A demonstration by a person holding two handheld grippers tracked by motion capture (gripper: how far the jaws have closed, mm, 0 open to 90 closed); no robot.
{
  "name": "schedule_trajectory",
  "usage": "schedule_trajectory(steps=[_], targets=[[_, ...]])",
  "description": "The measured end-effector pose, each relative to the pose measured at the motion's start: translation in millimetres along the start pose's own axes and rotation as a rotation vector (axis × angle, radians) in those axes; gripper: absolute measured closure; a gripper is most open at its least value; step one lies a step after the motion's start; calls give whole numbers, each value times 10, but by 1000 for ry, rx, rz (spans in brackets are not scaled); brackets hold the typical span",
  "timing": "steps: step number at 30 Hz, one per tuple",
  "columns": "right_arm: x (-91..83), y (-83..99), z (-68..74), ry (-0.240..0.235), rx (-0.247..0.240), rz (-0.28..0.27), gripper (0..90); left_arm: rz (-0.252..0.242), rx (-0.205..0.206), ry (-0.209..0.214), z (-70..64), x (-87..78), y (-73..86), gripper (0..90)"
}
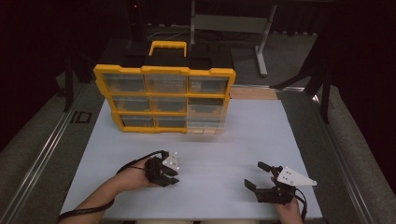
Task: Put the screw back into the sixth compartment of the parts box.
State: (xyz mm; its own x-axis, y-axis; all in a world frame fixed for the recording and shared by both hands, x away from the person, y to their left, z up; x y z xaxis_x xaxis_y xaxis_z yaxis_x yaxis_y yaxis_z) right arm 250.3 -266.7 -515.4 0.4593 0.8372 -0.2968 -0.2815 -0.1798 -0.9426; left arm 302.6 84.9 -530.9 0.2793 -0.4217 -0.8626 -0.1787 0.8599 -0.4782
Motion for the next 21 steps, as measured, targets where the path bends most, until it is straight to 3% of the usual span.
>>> schedule_trajectory(steps=[9, 16, 21], targets=[[1, -6, 1, -1, -1, -4, 124, 9, 2, 10, 2, 23, 17, 774], [4, -3, 3, -1, -2, -1, 124, 13, -34, 9, 9, 38, 7, 870], [6, -5, 4, -1, -3, -1, 124, 25, -46, -6, -3, 28, 0, 883]])
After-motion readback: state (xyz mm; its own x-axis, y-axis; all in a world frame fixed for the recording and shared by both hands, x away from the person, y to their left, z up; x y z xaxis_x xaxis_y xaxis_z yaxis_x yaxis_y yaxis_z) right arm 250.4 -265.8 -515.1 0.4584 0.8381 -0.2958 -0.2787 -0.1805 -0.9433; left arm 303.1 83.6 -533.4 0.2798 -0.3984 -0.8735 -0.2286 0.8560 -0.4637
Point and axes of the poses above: each handheld gripper's, and its own axes: x roughly forward along the jaws, y roughly out of its underside, z roughly to its left, the point moved 4 cm from there along x, roughly forward along the jaws, and after that the axes turned 12 degrees about -y, right-handed, at the moved point
